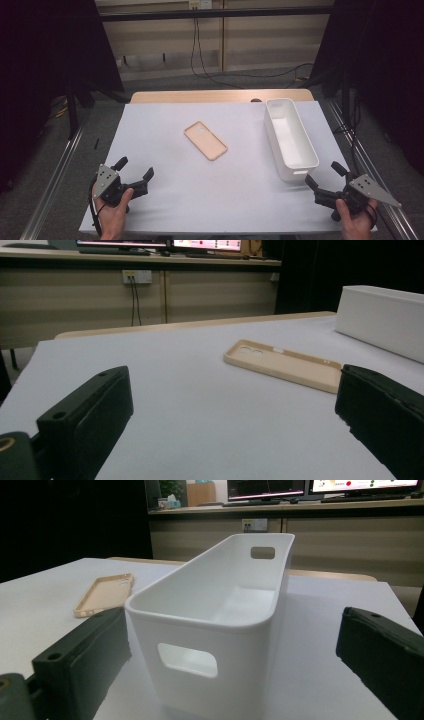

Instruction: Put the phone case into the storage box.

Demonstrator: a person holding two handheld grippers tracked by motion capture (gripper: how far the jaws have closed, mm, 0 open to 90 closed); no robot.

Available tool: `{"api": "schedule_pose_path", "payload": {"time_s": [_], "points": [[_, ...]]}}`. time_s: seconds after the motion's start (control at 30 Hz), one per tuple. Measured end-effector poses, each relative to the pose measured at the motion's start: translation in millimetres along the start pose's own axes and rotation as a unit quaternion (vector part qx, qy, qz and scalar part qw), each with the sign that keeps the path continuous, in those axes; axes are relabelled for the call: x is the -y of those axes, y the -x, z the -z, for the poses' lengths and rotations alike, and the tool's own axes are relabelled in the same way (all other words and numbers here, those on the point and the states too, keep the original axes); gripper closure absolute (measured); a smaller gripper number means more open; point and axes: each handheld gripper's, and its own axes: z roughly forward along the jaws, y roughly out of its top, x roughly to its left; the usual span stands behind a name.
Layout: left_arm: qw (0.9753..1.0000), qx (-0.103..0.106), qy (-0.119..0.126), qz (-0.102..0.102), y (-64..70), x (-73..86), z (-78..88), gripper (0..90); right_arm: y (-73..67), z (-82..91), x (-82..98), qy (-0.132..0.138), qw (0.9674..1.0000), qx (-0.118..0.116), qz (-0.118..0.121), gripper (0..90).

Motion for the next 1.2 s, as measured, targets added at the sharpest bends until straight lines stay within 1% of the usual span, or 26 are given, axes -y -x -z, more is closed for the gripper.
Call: {"api": "schedule_pose_path", "payload": {"time_s": [0.07, 0.13, 0.2, 0.23, 0.3, 0.33, 0.4, 0.5, 0.53, 0.57, 0.63, 0.7, 0.73, 0.77, 0.8, 0.83, 0.9, 1.0, 1.03, 1.13, 1.2], "points": [[0.9999, 0.006, -0.006, -0.006, 0.6, -0.9, -0.5, 2.1, 0.0, 0.5, 0.1, 0.000, 1.0000, -0.001, -0.001, 0.6], [0.9999, 0.010, -0.005, -0.005, 2.1, -1.3, -1.0, 2.1, 0.1, 1.0, 0.5, -0.001, 1.0000, -0.001, -0.004, 0.5], [0.9998, 0.014, -0.010, -0.009, 2.9, -1.3, -1.8, 2.1, 0.2, 1.3, 0.7, -0.001, 1.0000, -0.002, -0.004, 0.6], [0.9997, 0.019, -0.011, -0.006, 3.5, -1.3, -2.6, 2.1, 0.5, 1.7, 0.9, 0.000, 1.0000, -0.003, -0.003, 0.5], [0.9997, 0.020, -0.013, -0.008, 3.7, -1.6, -2.8, 2.1, 0.5, 2.0, 1.0, 0.000, 1.0000, -0.004, -0.002, 0.5], [0.9996, 0.024, -0.015, -0.005, 5.2, -1.7, -4.1, 2.1, 0.5, 2.4, 1.5, -0.001, 1.0000, -0.005, -0.004, 0.5], [0.9996, 0.024, -0.015, -0.005, 5.6, -1.6, -4.6, 2.1, 0.8, 2.8, 1.7, -0.001, 1.0000, -0.007, -0.002, 0.3], [0.9993, 0.034, -0.018, 0.001, 7.7, -0.9, -9.1, 2.1, 1.2, 3.0, 2.1, -0.003, 0.9999, -0.009, -0.004, 0.3], [0.9992, 0.034, -0.023, -0.004, 8.4, -0.6, -10.2, 2.5, 1.1, 3.0, 2.2, -0.003, 0.9999, -0.011, -0.006, 0.1], [0.9990, 0.038, -0.024, -0.004, 9.6, 0.0, -11.5, 3.2, 0.9, 2.9, 2.3, -0.005, 0.9999, -0.011, -0.007, 0.0], [0.9985, 0.050, -0.023, 0.006, 11.9, 0.2, -12.4, 3.2, 0.2, 2.6, 2.4, -0.005, 0.9999, -0.011, -0.012, 0.0], [0.9981, 0.055, -0.025, 0.002, 13.2, 0.2, -13.4, 3.5, -0.9, 2.7, 2.0, -0.003, 0.9999, -0.013, -0.011, 0.0], [0.9978, 0.060, -0.026, 0.008, 14.1, 0.4, -14.1, 3.6, -1.2, 2.9, 1.9, -0.002, 0.9998, -0.015, -0.009, 0.0], [0.9973, 0.068, -0.028, 0.008, 13.9, 0.3, -14.7, 3.7, -1.5, 3.3, 1.9, -0.004, 0.9998, -0.016, -0.010, 0.0], [0.9974, 0.067, -0.027, 0.009, 15.0, 0.4, -15.4, 3.9, -1.7, 3.4, 2.0, -0.003, 0.9998, -0.016, -0.010, 0.0], [0.9976, 0.063, -0.028, 0.005, 15.5, 0.2, -15.7, 3.9, -1.9, 3.7, 1.9, -0.004, 0.9998, -0.017, -0.009, 0.0], [0.9970, 0.072, -0.027, 0.009, 15.7, -0.1, -16.4, 3.9, -2.3, 4.0, 1.8, -0.004, 0.9998, -0.019, -0.010, 0.0], [0.9964, 0.078, -0.028, 0.014, 17.1, 0.3, -18.1, 3.9, -3.3, 4.5, 1.4, -0.003, 0.9997, -0.020, -0.011, 0.0], [0.9959, 0.085, -0.028, 0.015, 17.6, 0.4, -19.5, 3.8, -4.1, 4.7, 1.4, -0.003, 0.9998, -0.019, -0.011, 0.0], [0.9947, 0.098, -0.030, 0.007, 20.9, -0.1, -23.0, 3.8, -4.9, 4.7, 0.9, -0.003, 0.9998, -0.018, -0.009, 0.0], [0.9947, 0.099, -0.023, 0.012, 24.0, -1.0, -25.2, 2.7, -6.0, 3.0, 0.8, -0.005, 0.9998, -0.018, -0.006, 0.0]]}}
